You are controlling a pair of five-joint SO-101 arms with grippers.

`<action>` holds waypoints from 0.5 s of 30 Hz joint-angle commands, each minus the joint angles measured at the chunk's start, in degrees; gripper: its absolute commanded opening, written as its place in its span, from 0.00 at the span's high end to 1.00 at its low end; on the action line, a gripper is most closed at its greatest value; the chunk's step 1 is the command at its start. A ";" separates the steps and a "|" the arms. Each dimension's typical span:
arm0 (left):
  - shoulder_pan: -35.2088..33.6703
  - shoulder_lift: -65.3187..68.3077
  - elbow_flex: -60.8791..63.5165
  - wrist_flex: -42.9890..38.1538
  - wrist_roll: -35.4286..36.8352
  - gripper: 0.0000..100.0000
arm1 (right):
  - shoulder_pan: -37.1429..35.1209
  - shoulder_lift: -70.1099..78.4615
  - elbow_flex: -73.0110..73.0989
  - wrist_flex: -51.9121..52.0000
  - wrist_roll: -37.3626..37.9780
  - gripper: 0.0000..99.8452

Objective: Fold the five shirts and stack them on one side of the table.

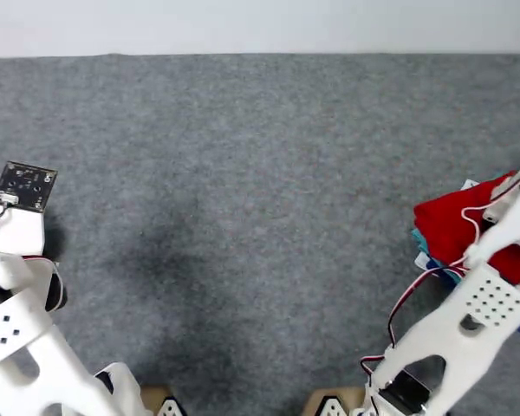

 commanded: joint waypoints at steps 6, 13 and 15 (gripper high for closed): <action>0.35 -0.62 -0.22 0.44 -0.44 0.99 | -1.19 -9.63 -5.27 2.42 0.09 0.96; 0.35 -0.62 -0.22 0.35 -0.44 0.99 | 3.30 -13.41 -2.99 -1.19 3.60 0.96; 0.35 -0.62 -0.22 0.35 -0.44 0.99 | 5.76 -11.56 -2.99 -5.05 6.59 0.96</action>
